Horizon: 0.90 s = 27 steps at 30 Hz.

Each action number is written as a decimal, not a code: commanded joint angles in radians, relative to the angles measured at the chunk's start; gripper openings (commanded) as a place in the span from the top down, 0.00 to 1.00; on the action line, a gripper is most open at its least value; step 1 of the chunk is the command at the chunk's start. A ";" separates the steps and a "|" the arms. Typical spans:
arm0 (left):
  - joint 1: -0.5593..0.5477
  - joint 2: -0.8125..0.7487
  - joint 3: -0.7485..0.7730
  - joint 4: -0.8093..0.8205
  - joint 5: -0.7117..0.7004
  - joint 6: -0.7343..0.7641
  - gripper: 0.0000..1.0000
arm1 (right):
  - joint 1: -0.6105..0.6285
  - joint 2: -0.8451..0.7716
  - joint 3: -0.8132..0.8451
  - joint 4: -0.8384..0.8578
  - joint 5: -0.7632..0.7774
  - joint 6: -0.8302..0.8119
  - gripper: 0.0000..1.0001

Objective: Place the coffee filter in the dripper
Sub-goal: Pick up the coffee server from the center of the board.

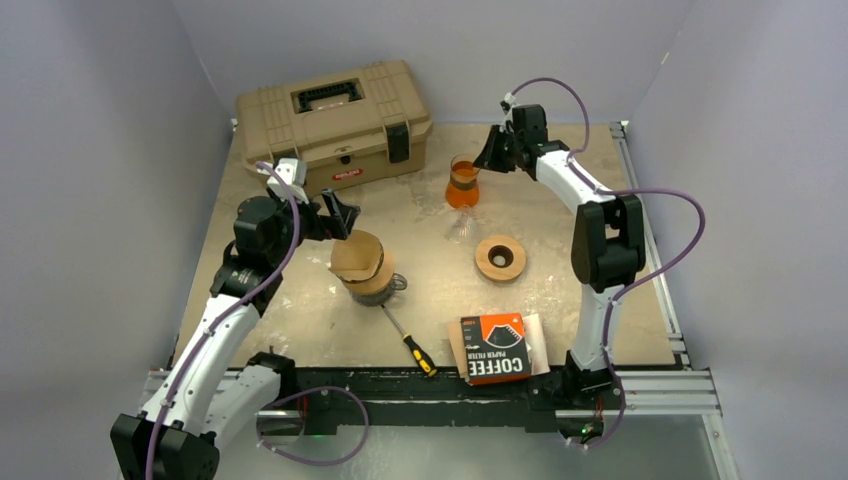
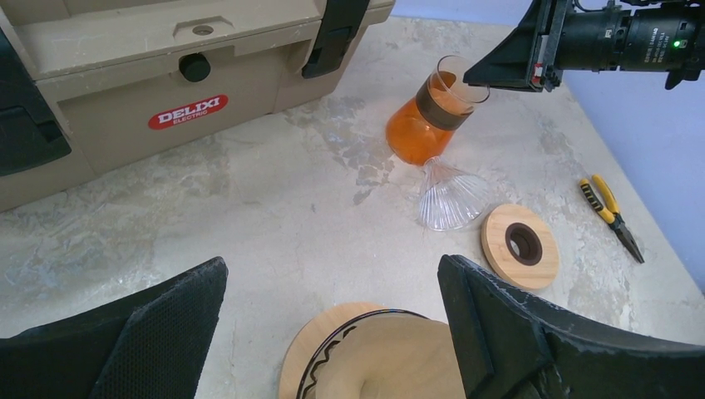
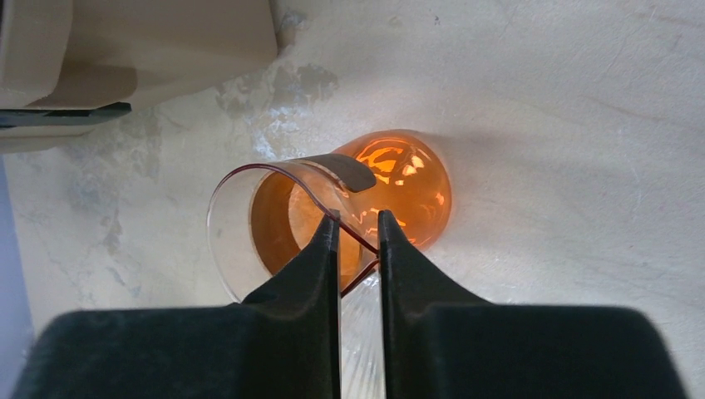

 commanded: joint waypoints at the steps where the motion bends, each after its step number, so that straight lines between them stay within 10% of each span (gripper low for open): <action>1: 0.017 -0.009 -0.013 0.059 0.035 -0.023 0.02 | -0.001 -0.040 0.050 0.011 0.037 -0.034 0.94; 27: 0.035 -0.009 -0.018 0.066 0.053 -0.033 0.02 | -0.001 -0.428 -0.070 0.066 0.019 -0.037 1.00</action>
